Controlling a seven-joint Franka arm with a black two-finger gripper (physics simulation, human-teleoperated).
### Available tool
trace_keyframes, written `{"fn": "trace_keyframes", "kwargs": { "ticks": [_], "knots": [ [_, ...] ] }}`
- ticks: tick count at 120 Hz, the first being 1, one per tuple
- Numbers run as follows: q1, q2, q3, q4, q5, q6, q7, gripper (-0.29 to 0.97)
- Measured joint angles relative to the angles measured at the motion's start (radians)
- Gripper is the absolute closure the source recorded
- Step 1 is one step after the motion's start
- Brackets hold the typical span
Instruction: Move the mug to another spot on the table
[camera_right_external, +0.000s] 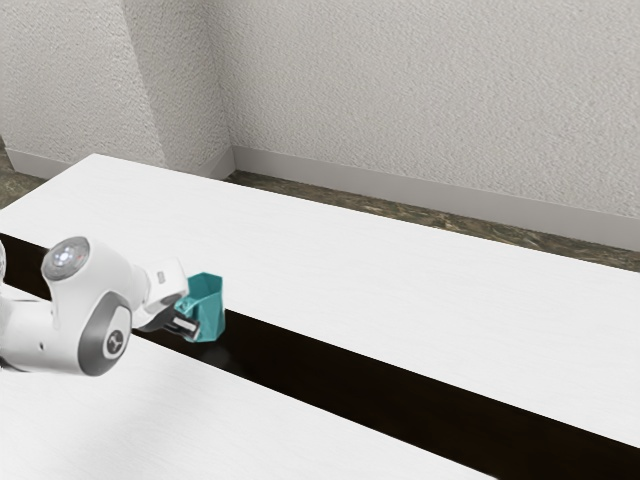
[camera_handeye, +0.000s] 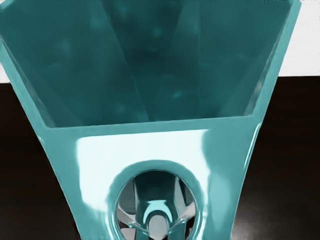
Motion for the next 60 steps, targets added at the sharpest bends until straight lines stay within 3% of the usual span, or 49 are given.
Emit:
{"fn": "trace_keyframes", "kwargs": {
  "ticks": [60],
  "knots": [
    [-0.008,0.104,-0.015,0.029,-0.030,0.082,0.067,0.67]
  ]
}}
